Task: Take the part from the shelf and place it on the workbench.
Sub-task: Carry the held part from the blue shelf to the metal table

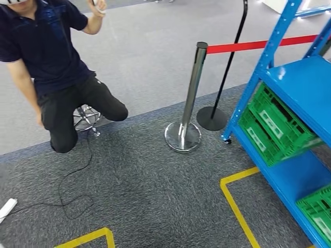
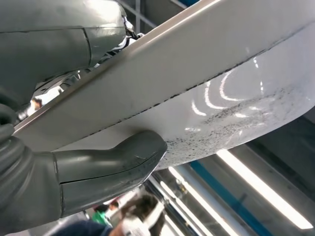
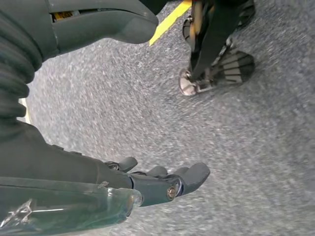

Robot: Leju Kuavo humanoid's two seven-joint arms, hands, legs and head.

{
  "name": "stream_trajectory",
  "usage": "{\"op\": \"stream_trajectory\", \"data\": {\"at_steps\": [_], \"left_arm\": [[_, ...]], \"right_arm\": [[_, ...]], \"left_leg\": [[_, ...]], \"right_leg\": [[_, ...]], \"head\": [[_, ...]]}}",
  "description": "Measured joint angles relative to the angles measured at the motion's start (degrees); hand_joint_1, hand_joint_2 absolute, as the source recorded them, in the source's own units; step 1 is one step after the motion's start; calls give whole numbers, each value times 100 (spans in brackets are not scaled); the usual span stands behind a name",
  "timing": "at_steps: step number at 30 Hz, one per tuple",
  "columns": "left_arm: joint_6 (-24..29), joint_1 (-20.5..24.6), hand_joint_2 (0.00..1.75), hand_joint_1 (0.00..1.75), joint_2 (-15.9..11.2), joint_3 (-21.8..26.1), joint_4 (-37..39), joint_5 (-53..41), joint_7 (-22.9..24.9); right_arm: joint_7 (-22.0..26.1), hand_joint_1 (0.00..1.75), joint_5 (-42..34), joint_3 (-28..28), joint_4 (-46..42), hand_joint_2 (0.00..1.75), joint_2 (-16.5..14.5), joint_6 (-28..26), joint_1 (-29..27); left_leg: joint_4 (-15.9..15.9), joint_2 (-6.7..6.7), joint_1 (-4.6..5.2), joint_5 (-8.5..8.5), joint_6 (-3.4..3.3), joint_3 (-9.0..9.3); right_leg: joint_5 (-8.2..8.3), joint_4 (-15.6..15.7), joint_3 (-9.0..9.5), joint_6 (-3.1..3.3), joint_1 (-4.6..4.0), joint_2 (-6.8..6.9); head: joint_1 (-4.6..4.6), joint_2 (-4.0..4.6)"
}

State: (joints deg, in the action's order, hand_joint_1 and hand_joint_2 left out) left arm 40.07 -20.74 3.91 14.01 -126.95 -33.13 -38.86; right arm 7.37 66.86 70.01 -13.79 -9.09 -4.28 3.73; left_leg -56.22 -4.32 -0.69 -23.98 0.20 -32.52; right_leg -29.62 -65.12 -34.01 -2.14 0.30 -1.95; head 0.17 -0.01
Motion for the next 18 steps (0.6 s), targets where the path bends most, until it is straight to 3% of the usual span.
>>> {"op": "stream_trajectory", "data": {"at_steps": [1,3,5,7,9,11,12,14,16,18], "left_arm": [[-1,3,175,175,-1,-1,0,0,0],[-1,4,175,175,0,-2,0,0,0],[-1,-10,175,175,2,-6,0,-1,0],[-1,-18,175,175,0,-9,0,-1,0],[0,-5,175,175,-2,-13,1,0,0],[-1,-1,175,175,-2,-19,2,1,0],[-1,-4,175,175,-2,-20,2,2,0],[-1,-6,175,175,-2,-20,2,2,0],[-1,2,175,175,-3,-21,2,1,0],[-1,11,175,175,-3,-23,2,1,0]], "right_arm": [[0,0,0,-1,1,175,0,0,5],[-1,0,0,-2,3,175,0,1,8],[-3,0,0,-1,4,175,-2,1,14],[-1,0,0,0,3,175,-2,-1,21],[2,0,0,0,2,175,3,-5,12],[2,0,0,0,2,175,8,-8,-4],[1,0,0,0,2,175,9,-7,-6],[0,0,0,0,3,175,8,-3,4],[1,0,0,0,4,175,7,0,14],[1,0,-1,0,4,175,7,-1,13]], "left_leg": [[-12,-71,3,3,23,-12],[-19,-192,-2,28,94,-57],[-11,-281,-26,62,171,-103],[-184,-86,-14,-66,216,-203],[-801,234,11,-436,236,-487],[-1489,342,12,-730,249,-793],[-1611,354,13,-731,248,-832],[-1228,418,18,-464,235,-587],[-462,705,41,-177,207,-141],[-66,877,69,-97,145,63]], "right_leg": [[133,351,150,5,20,-132],[192,650,278,23,35,-291],[210,669,299,88,22,-180],[253,700,310,169,20,-41],[273,722,302,216,5,113],[272,722,288,235,-22,281],[270,721,283,238,-30,365],[265,720,286,236,-36,522],[244,699,297,208,-58,649],[222,679,302,152,-87,766]], "head": [[-2,1],[-4,0],[-5,0],[-25,1],[-53,1],[-60,0],[-61,-1],[-61,-1],[-66,0],[-66,-1]]}}
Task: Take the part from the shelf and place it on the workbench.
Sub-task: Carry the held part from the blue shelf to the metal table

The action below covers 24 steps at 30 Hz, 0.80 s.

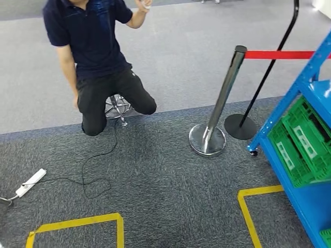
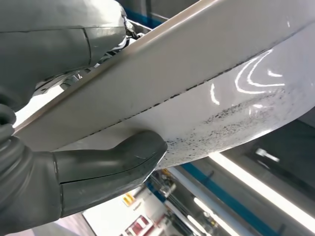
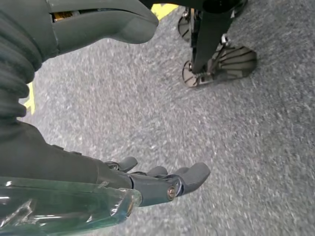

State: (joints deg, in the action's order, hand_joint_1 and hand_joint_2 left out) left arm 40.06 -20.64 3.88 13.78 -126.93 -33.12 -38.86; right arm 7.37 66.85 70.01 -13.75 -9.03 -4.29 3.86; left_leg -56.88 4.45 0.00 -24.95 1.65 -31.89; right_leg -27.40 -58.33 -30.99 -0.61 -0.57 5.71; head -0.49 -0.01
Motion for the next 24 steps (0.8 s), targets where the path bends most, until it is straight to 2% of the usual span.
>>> {"op": "stream_trajectory", "data": {"at_steps": [2,3,4,6,7,8,9,10,11,12,13,14,15,16,17,18,19,20,21,22,23,24], "left_arm": [[1,-13,175,175,1,1,-1,5,1],[2,-24,175,175,1,3,-1,7,1],[2,-30,175,175,1,3,-1,9,1],[1,-29,175,175,2,1,-2,8,0],[0,-27,175,175,2,-1,-1,8,0],[0,-29,175,175,2,-2,-1,8,0],[1,-32,175,175,3,-2,0,8,0],[0,-35,175,175,3,-2,1,8,0],[-1,-37,175,175,3,-2,1,8,0],[0,-36,175,175,3,-1,1,8,0],[0,-35,175,175,3,-1,1,8,0],[-1,-30,175,175,3,-1,1,8,0],[-1,-26,175,175,2,-1,1,8,0],[-1,-27,175,175,4,-3,1,8,0],[-2,-31,175,175,4,-4,1,7,0],[-1,-38,175,175,4,-4,0,7,0],[-1,-41,175,175,4,-5,0,7,0],[0,-34,175,175,2,-5,1,6,0],[1,-27,175,175,1,-6,0,6,0],[1,-18,175,175,1,-7,1,6,0],[1,-15,175,175,1,-8,2,5,0],[1,-16,175,175,1,-8,3,4,0]], "right_arm": [[-1,0,-1,0,0,175,0,0,5],[1,0,-2,0,0,175,0,1,13],[3,0,-3,0,1,175,-1,2,19],[7,0,-5,-1,5,175,-5,8,16],[6,0,-7,-1,8,175,-8,10,5],[4,0,-8,-1,10,175,-10,12,-8],[3,0,-9,-1,11,175,-11,12,-20],[2,0,-10,0,11,175,-11,12,-25],[2,0,-10,0,11,175,-11,12,-23],[2,0,-10,0,11,175,-11,12,-17],[2,0,-11,0,11,175,-11,13,-10],[3,0,-11,-1,11,175,-12,14,-5],[4,0,-12,-1,11,175,-13,15,-3],[5,0,-13,-1,11,175,-14,16,-3],[6,0,-13,-1,12,175,-16,16,-3],[6,0,-12,0,12,175,-21,16,0],[8,0,-12,0,13,175,-25,16,2],[12,0,-12,0,13,175,-29,16,2],[17,0,-12,0,13,175,-32,16,-2],[22,0,-13,0,13,175,-31,18,-11],[26,0,-13,0,13,175,-31,19,-19],[26,0,-13,0,13,175,-31,20,-24]], "left_leg": [[37,-128,11,16,-79,-21],[49,-193,4,33,-113,-28],[62,-258,-9,53,-147,-32],[75,-381,-34,84,-199,-50],[74,-453,-36,93,-215,-68],[73,-530,-36,102,-223,-83],[72,-612,-36,110,-223,-95],[71,-696,-39,119,-216,-100],[70,-778,-44,129,-204,-100],[69,-853,-50,137,-187,-100],[59,-920,-46,145,-162,-108],[54,-986,-46,158,-132,-124],[52,-1047,-47,173,-97,-144],[56,-1112,-55,195,-55,-168],[69,-1180,-72,221,-14,-190],[57,-1163,-79,218,16,-214],[-15,-1068,-77,163,40,-260],[-204,-917,-67,32,56,-351],[-506,-735,-58,-157,64,-484],[-878,-614,-54,-359,75,-648],[-1230,-557,-54,-517,82,-802],[-1445,-535,-54,-577,84,-886]], "right_leg": [[-6,8,14,-58,-2,127],[-35,-15,12,-92,7,88],[-114,-118,-32,-127,19,-34],[-433,-678,-288,-183,44,-387],[-615,-1072,-473,-194,51,-492],[-736,-1406,-634,-200,55,-535],[-758,-1575,-720,-201,58,-552],[-667,-1526,-701,-197,61,-563],[-490,-1268,-575,-188,68,-595],[-286,-884,-383,-183,82,-692],[-145,-493,-195,-177,102,-847],[-65,-208,-61,-171,119,-979],[-48,-51,10,-159,127,-1073],[-67,-6,36,-135,120,-1086],[-55,-6,43,-98,110,-1018],[-36,4,54,-55,105,-946],[-13,20,64,-9,104,-872],[8,39,63,28,104,-792],[18,50,59,52,95,-710],[20,54,52,68,82,-629],[19,54,44,75,69,-540],[16,53,38,79,59,-452]], "head": [[2,-1],[4,-1],[21,-1],[55,1],[68,1],[71,1],[72,1],[74,1],[72,1],[74,1],[73,1],[69,0],[69,1],[66,1],[64,1],[66,1],[52,1],[38,1],[25,0],[11,-1],[9,0],[10,0]]}}
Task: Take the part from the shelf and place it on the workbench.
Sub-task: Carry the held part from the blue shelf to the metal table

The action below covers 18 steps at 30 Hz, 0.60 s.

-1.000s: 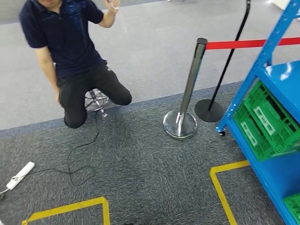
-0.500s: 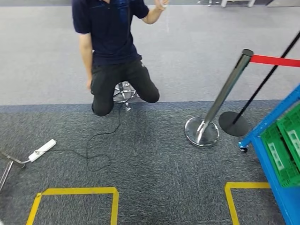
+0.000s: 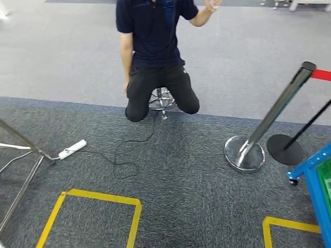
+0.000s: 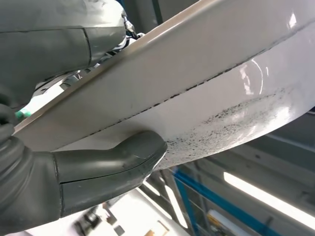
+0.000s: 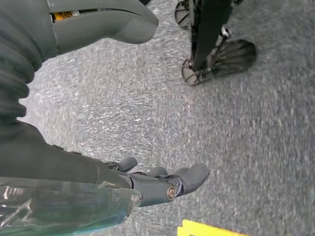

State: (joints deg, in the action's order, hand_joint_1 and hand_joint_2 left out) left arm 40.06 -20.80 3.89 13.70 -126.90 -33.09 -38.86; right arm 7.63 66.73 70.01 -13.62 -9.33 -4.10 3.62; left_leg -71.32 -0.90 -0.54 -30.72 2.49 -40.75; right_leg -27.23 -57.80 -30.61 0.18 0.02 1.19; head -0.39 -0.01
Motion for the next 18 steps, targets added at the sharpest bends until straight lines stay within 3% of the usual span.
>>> {"op": "stream_trajectory", "data": {"at_steps": [1,3,5,6,7,9,11,13,14,16,18], "left_arm": [[0,-1,175,175,0,0,1,-2,0],[0,-1,175,175,-1,0,2,-7,0],[0,11,175,175,-2,-2,1,-18,0],[0,15,175,175,-1,-3,1,-26,0],[0,14,175,175,-1,-4,0,-33,0],[0,-6,175,175,-1,-2,-1,-39,0],[0,-12,175,175,0,-1,-1,-39,0],[-1,-2,175,175,1,-5,0,-41,-1],[-2,0,175,175,1,-7,1,-41,-1],[-2,0,175,175,1,-9,2,-42,-2],[-2,-2,175,175,1,-9,2,-42,-2]], "right_arm": [[0,0,0,0,0,175,0,3,1],[1,0,3,0,0,175,-2,7,15],[2,0,8,0,0,175,-3,9,24],[3,0,10,0,0,175,-3,8,25],[3,0,11,0,0,175,-3,5,26],[4,0,14,0,0,175,-2,1,36],[7,0,14,0,0,175,-3,-2,44],[9,0,14,-1,2,175,-5,-1,36],[8,0,15,-1,3,175,-6,0,26],[7,0,17,-1,4,175,-7,-1,10],[6,0,17,-1,4,175,-7,-1,7]], "left_leg": [[-27,12,1,42,-3,8],[467,102,14,353,-29,311],[1161,404,61,590,-83,703],[1373,516,84,626,-116,810],[1466,558,104,617,-147,843],[1498,417,94,628,-212,826],[1519,282,57,657,-270,824],[1525,149,34,677,-308,814],[1524,81,32,682,-320,806],[1522,-3,32,685,-324,799],[1521,-21,32,685,-324,799]], "right_leg": [[-2,-1,-3,3,-6,83],[-11,-1,7,-4,-12,230],[-38,-15,15,-42,-40,352],[-53,-23,25,-67,-58,412],[-67,-27,33,-92,-74,476],[-95,-23,60,-145,-76,570],[-242,-221,-16,-219,-56,356],[-574,-879,-319,-277,-31,19],[-738,-1273,-512,-291,-22,-62],[-899,-1727,-747,-305,-15,-96],[-911,-1792,-785,-306,-15,-97]], "head": [[-1,1],[-2,1],[-6,1],[-3,1],[-4,1],[3,1],[26,1],[57,0],[63,0],[64,-1],[63,0]]}}
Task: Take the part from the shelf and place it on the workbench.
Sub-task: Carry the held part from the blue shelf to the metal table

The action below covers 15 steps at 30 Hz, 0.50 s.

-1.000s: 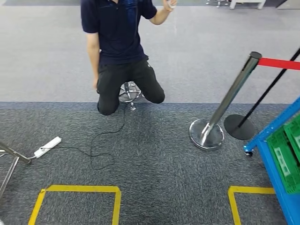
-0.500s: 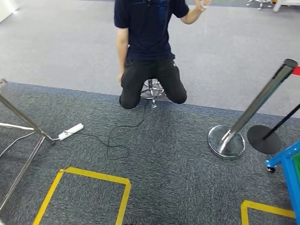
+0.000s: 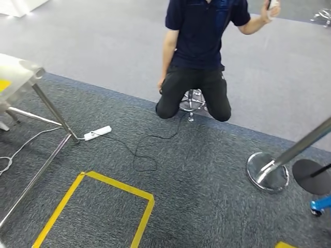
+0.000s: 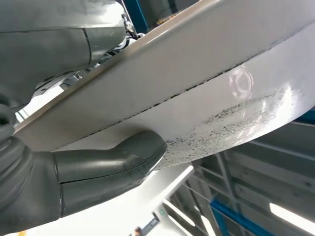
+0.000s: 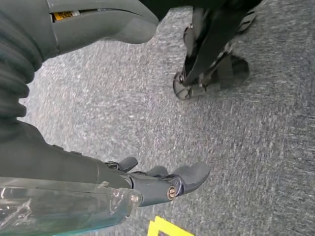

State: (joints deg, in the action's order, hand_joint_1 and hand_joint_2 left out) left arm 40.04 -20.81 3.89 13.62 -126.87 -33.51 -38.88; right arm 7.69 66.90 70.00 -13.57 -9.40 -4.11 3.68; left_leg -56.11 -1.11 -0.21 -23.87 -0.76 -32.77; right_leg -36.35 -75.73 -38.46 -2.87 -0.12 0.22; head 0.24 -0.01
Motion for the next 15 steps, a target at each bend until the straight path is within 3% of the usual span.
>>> {"op": "stream_trajectory", "data": {"at_steps": [1,2,5,6,7,9,10,12,14,15], "left_arm": [[0,0,175,175,1,-1,1,0,0],[0,0,175,175,1,-1,1,0,-1],[0,9,175,175,1,-3,0,-15,-2],[0,8,175,175,2,-8,-1,-25,-2],[-1,2,175,175,3,-11,-1,-31,-2],[1,-9,175,175,1,-19,-1,-41,-2],[2,-4,175,175,-3,-22,0,-43,-2],[2,10,175,175,-8,-37,2,-49,-2],[1,10,175,175,-9,-52,6,-50,-2],[1,8,175,175,-9,-56,8,-50,-2]], "right_arm": [[-2,0,0,0,0,175,0,-2,-3],[-3,0,1,0,0,175,0,-4,-2],[-10,0,0,-1,2,175,-2,-6,11],[-12,0,-2,-1,2,175,-2,-5,15],[-14,0,-3,-1,2,175,-4,-4,15],[-11,0,-6,1,2,175,-8,-5,23],[-9,0,-7,1,2,175,-9,-7,24],[-6,0,-8,1,2,175,-9,-10,14],[-7,0,-9,1,2,175,-9,-10,-1],[-7,0,-9,1,2,175,-9,-10,-2]], "left_leg": [[0,-22,0,1,1,1],[-2,-89,-7,3,7,5],[-34,-458,-24,39,134,-44],[-34,-554,-32,64,190,-75],[-21,-614,-45,89,225,-95],[-140,-474,-41,1,274,-170],[-357,-323,-32,-146,287,-271],[-1102,-36,-18,-561,305,-609],[-1674,33,-18,-766,304,-855],[-1677,42,-16,-708,294,-832]], "right_leg": [[21,-12,-14,0,1,0],[174,170,52,1,9,-10],[816,1474,608,16,92,-379],[888,1710,718,37,104,-461],[902,1702,718,75,98,-397],[936,1716,714,157,96,-266],[952,1728,709,191,95,-196],[962,1735,689,232,69,-46],[961,1735,667,246,43,120],[961,1735,663,247,35,198]], "head": [[1,1],[1,1],[0,1],[1,1],[-1,1],[-16,0],[-34,0],[-63,1],[-66,1],[-66,1]]}}
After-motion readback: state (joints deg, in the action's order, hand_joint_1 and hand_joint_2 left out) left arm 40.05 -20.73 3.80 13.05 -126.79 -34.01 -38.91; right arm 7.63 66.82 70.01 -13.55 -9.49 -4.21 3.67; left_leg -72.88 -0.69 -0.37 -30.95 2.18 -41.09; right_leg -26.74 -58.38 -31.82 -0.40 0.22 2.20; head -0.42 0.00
